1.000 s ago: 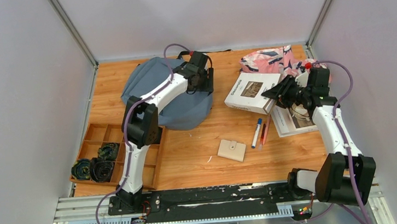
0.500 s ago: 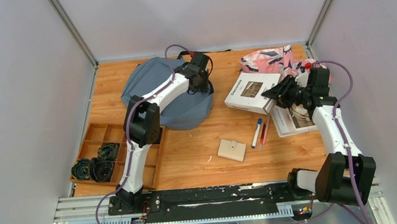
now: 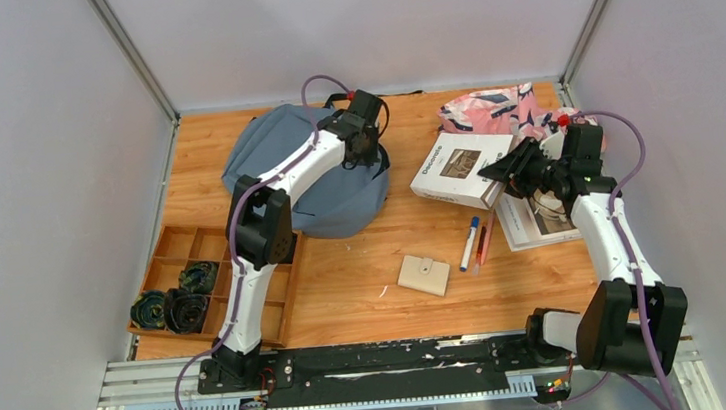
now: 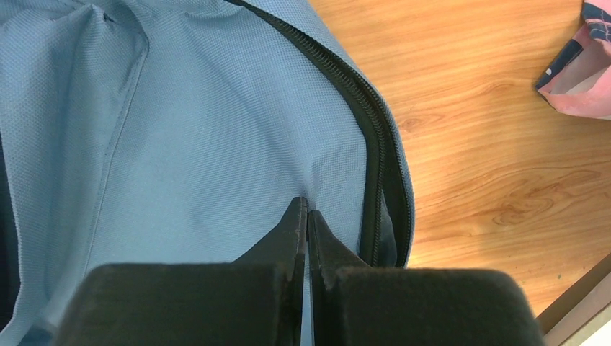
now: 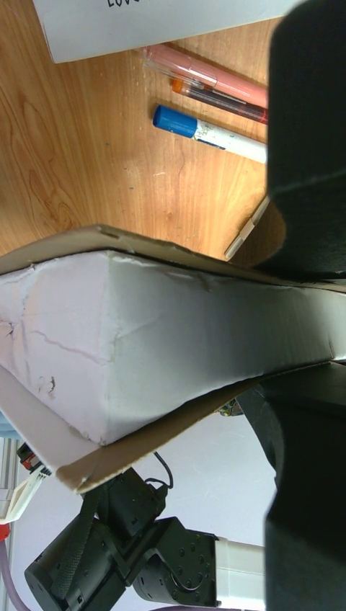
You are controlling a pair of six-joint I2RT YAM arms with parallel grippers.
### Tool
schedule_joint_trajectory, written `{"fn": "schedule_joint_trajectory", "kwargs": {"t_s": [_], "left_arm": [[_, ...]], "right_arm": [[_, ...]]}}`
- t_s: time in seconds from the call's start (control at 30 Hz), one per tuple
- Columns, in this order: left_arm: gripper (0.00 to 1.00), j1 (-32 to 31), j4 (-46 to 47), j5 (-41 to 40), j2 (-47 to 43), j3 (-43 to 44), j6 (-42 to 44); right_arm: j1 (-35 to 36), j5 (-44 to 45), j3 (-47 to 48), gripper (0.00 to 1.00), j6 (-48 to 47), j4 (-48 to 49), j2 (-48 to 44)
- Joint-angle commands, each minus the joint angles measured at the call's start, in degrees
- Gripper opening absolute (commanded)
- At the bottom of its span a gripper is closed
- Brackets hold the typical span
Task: Pack the student bag
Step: Place the book in the student bag.
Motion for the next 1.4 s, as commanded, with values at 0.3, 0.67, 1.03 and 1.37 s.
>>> {"fn": "schedule_joint_trajectory", "kwargs": {"t_s": [0.3, 0.67, 1.03, 1.37], "left_arm": [[0.0, 4.3, -8.3, 7.2, -12.1, 6.9, 6.5], [0.0, 15.4, -5.0, 30.9, -16.9, 4.4, 0.8], [0.0, 17.2, -7.2, 30.2, -21.4, 3.6, -1.9], [0.0, 17.2, -7.5, 27.4, -23.6, 3.3, -3.5]], "right_arm": [[1.5, -3.4, 2.5, 0.11, -0.1, 3.6, -0.6], [14.5, -1.7, 7.5, 0.15, 6.3, 18.2, 2.1], [34.3, 15.2, 13.0, 0.1, 11.8, 26.0, 20.2], [35.6, 20.5, 15.4, 0.1, 18.6, 40.2, 28.7]]}}
